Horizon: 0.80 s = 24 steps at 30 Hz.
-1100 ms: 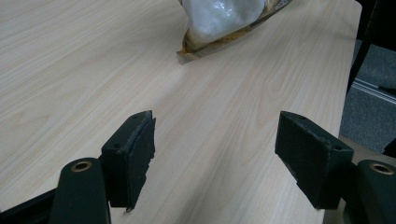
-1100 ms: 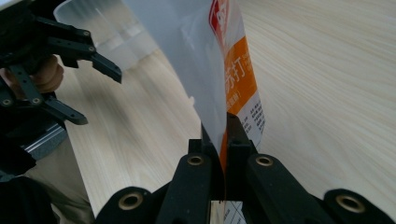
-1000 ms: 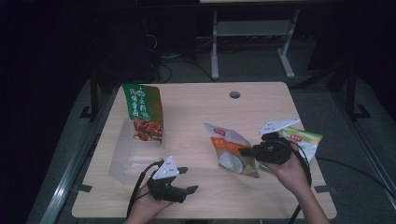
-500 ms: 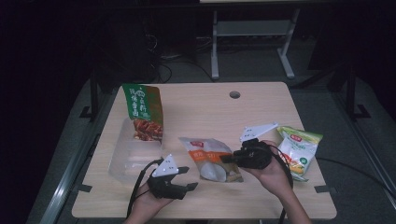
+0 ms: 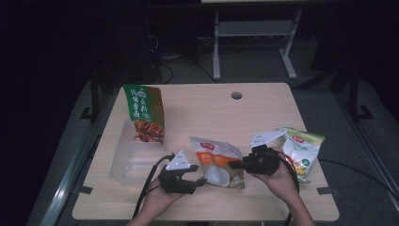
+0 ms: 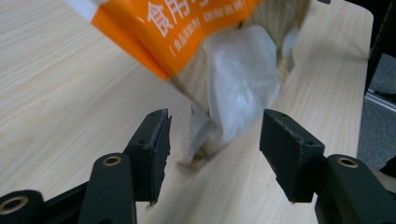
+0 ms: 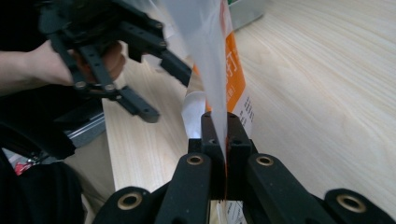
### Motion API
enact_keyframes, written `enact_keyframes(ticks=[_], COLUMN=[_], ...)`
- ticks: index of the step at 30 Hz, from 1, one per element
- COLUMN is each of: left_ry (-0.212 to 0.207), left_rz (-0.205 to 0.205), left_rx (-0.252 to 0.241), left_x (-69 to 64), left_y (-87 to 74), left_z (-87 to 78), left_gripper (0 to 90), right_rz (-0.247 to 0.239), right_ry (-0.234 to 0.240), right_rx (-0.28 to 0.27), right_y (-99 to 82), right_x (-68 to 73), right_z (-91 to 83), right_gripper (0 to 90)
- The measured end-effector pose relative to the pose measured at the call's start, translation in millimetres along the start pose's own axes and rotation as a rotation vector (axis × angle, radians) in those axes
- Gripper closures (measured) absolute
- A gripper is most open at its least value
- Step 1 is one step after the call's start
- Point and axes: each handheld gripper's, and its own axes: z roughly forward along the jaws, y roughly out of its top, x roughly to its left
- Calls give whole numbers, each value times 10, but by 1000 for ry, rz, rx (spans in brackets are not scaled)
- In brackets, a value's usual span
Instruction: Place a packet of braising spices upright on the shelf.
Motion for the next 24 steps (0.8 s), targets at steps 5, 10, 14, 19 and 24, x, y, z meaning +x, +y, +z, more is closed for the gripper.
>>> enact_keyframes(ticks=[5,10,14,19,24], left_ry=[-41,-65,-86,-51,-13], left_rz=[-39,-64,-74,-59,-50], left_rx=[15,11,0,-4,-20], left_x=[97,163,148,117,93], left_y=[118,182,196,188,173], left_z=[118,158,167,136,52], left_gripper=[509,713,862,890,894], right_rz=[-9,-9,-15,-18,-36], right_ry=[-15,-13,-28,-41,-80], right_rx=[7,11,13,15,33], right_y=[-6,1,9,29,82], right_x=[-3,-7,-11,-4,42], right_z=[8,11,22,39,59], right_gripper=[893,892,892,891,885])
